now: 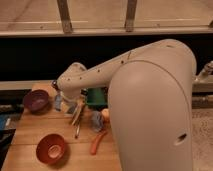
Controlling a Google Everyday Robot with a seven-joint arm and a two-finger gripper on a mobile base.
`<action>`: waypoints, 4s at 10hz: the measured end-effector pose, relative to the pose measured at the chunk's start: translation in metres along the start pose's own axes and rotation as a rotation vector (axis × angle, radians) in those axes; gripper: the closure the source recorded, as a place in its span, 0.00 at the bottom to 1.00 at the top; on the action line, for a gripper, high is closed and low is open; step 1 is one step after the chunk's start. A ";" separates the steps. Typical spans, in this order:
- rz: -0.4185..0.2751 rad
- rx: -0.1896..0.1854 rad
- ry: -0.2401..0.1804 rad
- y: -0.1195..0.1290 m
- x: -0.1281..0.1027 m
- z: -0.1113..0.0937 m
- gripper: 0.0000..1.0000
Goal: Wipe tray with sponge
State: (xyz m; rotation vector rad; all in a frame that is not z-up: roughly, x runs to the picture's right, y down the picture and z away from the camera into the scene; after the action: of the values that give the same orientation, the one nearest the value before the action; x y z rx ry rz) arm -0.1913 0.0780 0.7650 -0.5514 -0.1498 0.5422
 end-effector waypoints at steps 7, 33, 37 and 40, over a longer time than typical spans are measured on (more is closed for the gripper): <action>0.053 0.031 -0.034 -0.034 0.006 -0.013 0.56; 0.269 0.153 0.054 -0.165 0.091 -0.033 0.75; 0.450 0.225 0.113 -0.264 0.136 -0.056 0.75; 0.543 0.232 0.103 -0.294 0.174 -0.068 0.75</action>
State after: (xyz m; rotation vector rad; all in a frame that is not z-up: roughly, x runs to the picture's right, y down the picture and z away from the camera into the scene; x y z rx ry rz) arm 0.1076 -0.0721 0.8637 -0.3882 0.1674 1.0419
